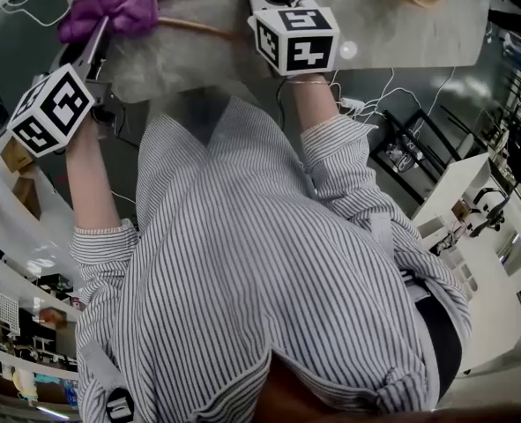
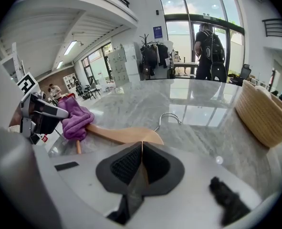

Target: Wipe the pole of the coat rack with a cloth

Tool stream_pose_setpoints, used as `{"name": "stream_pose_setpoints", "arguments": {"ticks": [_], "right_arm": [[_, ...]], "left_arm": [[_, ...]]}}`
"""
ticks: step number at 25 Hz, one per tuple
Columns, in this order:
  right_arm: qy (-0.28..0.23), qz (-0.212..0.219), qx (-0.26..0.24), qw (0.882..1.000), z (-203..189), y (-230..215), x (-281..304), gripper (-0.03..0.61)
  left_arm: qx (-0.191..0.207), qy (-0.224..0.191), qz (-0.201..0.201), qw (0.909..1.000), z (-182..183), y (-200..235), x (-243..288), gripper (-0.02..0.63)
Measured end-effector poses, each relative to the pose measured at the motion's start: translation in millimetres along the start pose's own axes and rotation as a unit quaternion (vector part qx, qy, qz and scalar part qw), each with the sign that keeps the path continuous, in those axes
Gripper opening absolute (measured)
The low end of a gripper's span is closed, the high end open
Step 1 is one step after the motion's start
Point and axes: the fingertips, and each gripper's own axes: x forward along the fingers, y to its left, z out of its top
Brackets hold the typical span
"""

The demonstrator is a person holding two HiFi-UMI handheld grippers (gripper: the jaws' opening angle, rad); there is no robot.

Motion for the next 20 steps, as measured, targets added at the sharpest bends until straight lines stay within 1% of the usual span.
{"name": "stream_pose_setpoints", "arguments": {"ticks": [4, 9, 13, 18, 20], "right_arm": [[-0.003, -0.004, -0.002, 1.000, -2, -4, 0, 0.017], [-0.004, -0.004, -0.006, 1.000, 2, 11, 1, 0.017], [-0.005, -0.010, -0.012, 1.000, -1, 9, 2, 0.017], [0.001, 0.006, -0.025, 1.000, 2, 19, -2, 0.018], [-0.011, 0.010, -0.035, 0.999, 8, 19, -7, 0.017]], "left_arm": [[0.001, -0.008, 0.012, 0.9999, 3, 6, -6, 0.094], [0.006, -0.025, 0.016, 0.9996, 11, 22, -31, 0.094], [0.013, -0.037, 0.018, 0.9991, 13, 20, -38, 0.094], [0.051, -0.043, 0.023, 0.9975, 21, 16, -53, 0.094], [0.067, -0.042, 0.026, 0.9965, 23, 12, -53, 0.094]]}}
